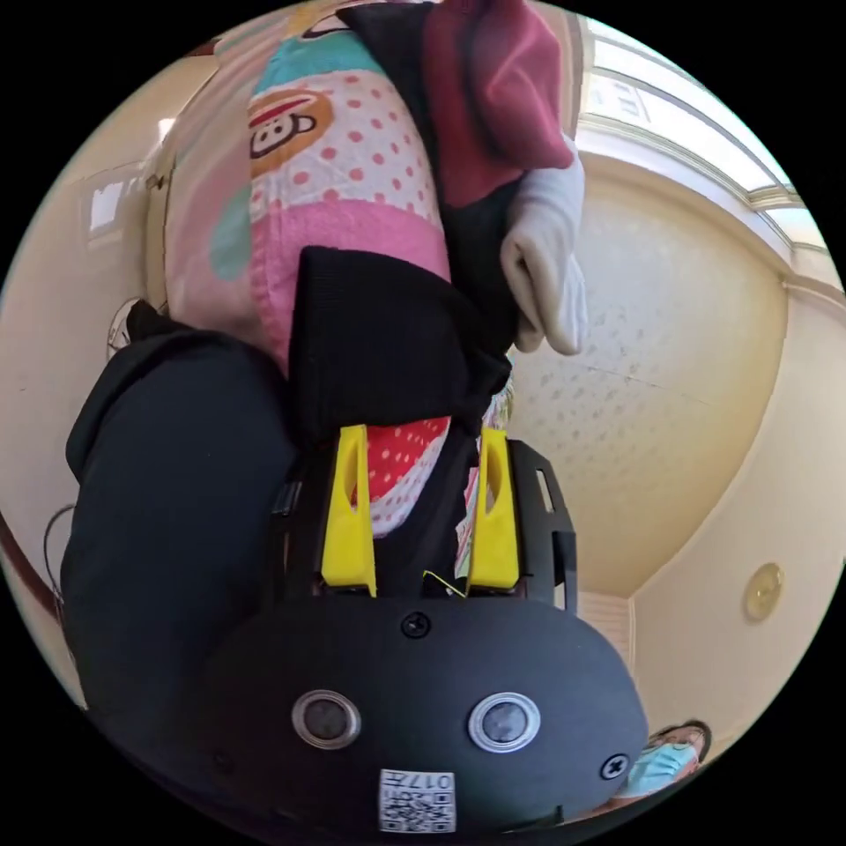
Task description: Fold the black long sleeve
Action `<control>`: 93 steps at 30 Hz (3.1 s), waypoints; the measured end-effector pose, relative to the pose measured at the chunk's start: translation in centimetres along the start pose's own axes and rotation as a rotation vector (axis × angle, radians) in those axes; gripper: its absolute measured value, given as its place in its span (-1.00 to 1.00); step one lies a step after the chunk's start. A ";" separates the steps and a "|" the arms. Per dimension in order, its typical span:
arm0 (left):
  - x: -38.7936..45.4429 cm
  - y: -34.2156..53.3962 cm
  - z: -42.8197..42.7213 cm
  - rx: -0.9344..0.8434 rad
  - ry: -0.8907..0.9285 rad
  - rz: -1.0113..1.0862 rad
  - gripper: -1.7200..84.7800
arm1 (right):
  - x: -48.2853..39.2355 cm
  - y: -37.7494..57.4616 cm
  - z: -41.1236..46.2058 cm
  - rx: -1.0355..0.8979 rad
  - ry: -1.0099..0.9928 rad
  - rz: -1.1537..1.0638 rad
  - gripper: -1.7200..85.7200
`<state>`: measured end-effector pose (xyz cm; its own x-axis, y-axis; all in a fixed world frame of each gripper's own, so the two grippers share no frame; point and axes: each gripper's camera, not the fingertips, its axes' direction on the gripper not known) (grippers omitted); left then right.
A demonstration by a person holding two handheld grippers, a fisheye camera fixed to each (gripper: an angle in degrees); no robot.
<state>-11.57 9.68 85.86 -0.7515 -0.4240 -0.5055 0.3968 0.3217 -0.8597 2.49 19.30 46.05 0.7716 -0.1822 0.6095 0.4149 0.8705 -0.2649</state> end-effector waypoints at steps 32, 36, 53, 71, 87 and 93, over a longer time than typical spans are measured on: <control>15.2 35.6 57.3 -0.696 -0.464 1.341 -0.79 | 14.0 20.0 7.4 0.677 -0.668 0.107 -0.93; 13.8 37.4 55.4 -0.636 -0.398 1.349 -0.67 | 16.1 20.9 8.1 0.682 -0.788 0.086 -0.93; 2.1 28.6 31.0 -0.153 -0.622 1.154 -0.81 | 18.2 24.5 7.0 0.691 -0.792 0.095 -0.90; -1.8 21.8 24.5 -0.267 -0.265 0.986 -0.86 | 28.1 50.2 2.1 1.127 -0.218 0.932 -0.71; -2.8 18.2 21.0 -0.296 -0.156 0.957 -0.92 | 22.5 40.6 -22.6 1.566 -0.153 0.574 -0.90; -2.9 17.2 20.4 -0.309 -0.120 0.945 -0.94 | 11.2 23.0 -25.8 1.483 -0.314 0.144 -0.87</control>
<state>8.15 -0.83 71.04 -0.1329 0.0422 -0.9902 0.6364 0.7695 -0.0527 33.13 25.46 27.53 0.5517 -0.1232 0.8249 -0.6441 0.5654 0.5152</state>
